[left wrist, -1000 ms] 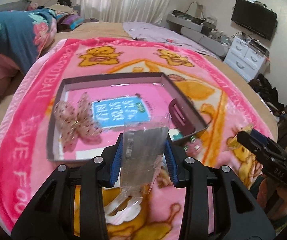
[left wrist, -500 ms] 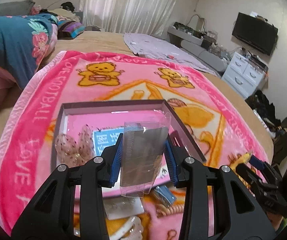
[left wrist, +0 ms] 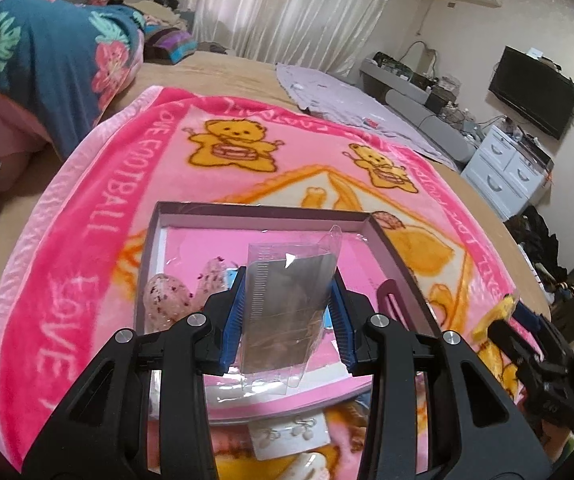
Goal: Organize jewelry
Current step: 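Carry the clear packet with the left tool into the box while the right tool carries the yellow bag there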
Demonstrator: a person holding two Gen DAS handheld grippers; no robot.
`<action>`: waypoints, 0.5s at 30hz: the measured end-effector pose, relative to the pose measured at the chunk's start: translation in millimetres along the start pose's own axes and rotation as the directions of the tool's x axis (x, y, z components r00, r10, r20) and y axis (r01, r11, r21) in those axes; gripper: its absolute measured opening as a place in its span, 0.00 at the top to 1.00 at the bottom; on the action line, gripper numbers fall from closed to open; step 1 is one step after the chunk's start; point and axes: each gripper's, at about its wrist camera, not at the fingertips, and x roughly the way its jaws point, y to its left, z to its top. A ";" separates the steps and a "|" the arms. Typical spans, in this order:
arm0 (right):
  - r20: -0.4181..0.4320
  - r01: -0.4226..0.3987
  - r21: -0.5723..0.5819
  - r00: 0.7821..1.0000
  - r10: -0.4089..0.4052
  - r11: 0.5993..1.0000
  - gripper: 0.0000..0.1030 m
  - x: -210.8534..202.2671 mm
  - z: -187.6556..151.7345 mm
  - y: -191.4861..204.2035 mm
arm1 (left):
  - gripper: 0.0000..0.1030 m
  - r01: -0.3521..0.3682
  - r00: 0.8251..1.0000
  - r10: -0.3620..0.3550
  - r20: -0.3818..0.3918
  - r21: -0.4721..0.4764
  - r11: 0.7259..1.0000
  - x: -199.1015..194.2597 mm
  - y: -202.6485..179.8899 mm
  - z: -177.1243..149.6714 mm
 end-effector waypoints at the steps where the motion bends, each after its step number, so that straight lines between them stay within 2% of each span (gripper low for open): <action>1: -0.003 -0.001 -0.005 1.000 0.001 1.000 0.16 4.0 2.1 0.0 | 0.71 -0.006 1.000 0.006 -0.005 -0.003 1.000 1.4 2.1 -1.0; 15: -0.090 -0.020 -0.101 0.996 0.011 0.995 0.16 63.6 20.8 15.8 | 0.71 -0.064 0.995 0.061 -0.084 -0.038 0.997 23.2 32.1 -12.7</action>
